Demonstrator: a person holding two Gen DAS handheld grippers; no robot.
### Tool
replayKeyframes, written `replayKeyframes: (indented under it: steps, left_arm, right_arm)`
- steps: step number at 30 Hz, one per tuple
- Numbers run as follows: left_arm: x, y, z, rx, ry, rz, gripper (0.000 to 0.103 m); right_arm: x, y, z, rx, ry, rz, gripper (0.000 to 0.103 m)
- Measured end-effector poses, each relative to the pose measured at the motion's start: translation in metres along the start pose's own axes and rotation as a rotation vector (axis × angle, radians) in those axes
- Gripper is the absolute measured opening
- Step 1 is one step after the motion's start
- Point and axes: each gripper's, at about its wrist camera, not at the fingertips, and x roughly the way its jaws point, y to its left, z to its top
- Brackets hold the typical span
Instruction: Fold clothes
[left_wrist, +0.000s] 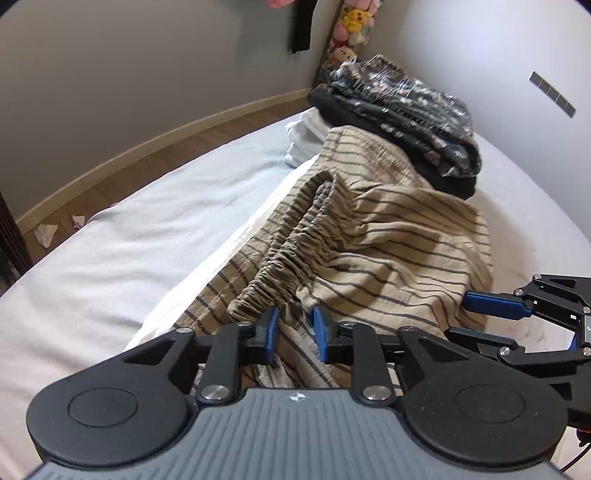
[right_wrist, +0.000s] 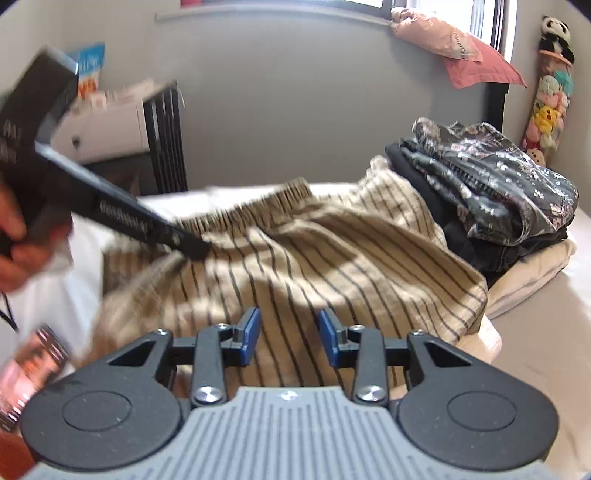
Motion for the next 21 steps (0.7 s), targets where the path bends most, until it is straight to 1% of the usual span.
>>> replayKeyframes:
  steps: [2, 4, 7, 9, 13, 16, 19, 21]
  left_arm:
    - [0.006, 0.003, 0.0, -0.003, 0.012, 0.003, 0.02]
    - [0.008, 0.006, 0.0, -0.013, 0.021, -0.006, 0.018]
    - [0.003, 0.003, 0.001, 0.01, 0.017, -0.008, 0.017]
    - [-0.006, -0.001, 0.003, 0.032, 0.005, -0.016, 0.018]
    - [-0.028, -0.01, 0.012, 0.097, -0.034, -0.033, 0.019]
    - [-0.036, -0.018, 0.026, 0.14, -0.066, -0.073, 0.019]
    - [-0.029, -0.029, 0.045, 0.203, -0.093, -0.094, 0.019]
    - [-0.017, -0.036, 0.056, 0.237, -0.096, -0.117, 0.019]
  right_arm:
    - [0.012, -0.008, -0.009, 0.01, 0.034, -0.026, 0.039]
    - [0.02, -0.021, -0.017, 0.054, 0.056, -0.031, 0.039]
    - [0.018, -0.037, -0.021, 0.125, 0.059, 0.003, 0.039]
    - [0.011, -0.036, -0.02, 0.105, 0.057, -0.006, 0.039]
    - [-0.008, -0.037, -0.015, 0.082, 0.014, 0.01, 0.039]
    - [-0.018, -0.043, -0.007, 0.086, -0.041, -0.033, 0.039]
    - [-0.018, -0.054, 0.003, 0.132, -0.089, -0.091, 0.039]
    - [-0.013, -0.063, 0.01, 0.173, -0.111, -0.122, 0.039]
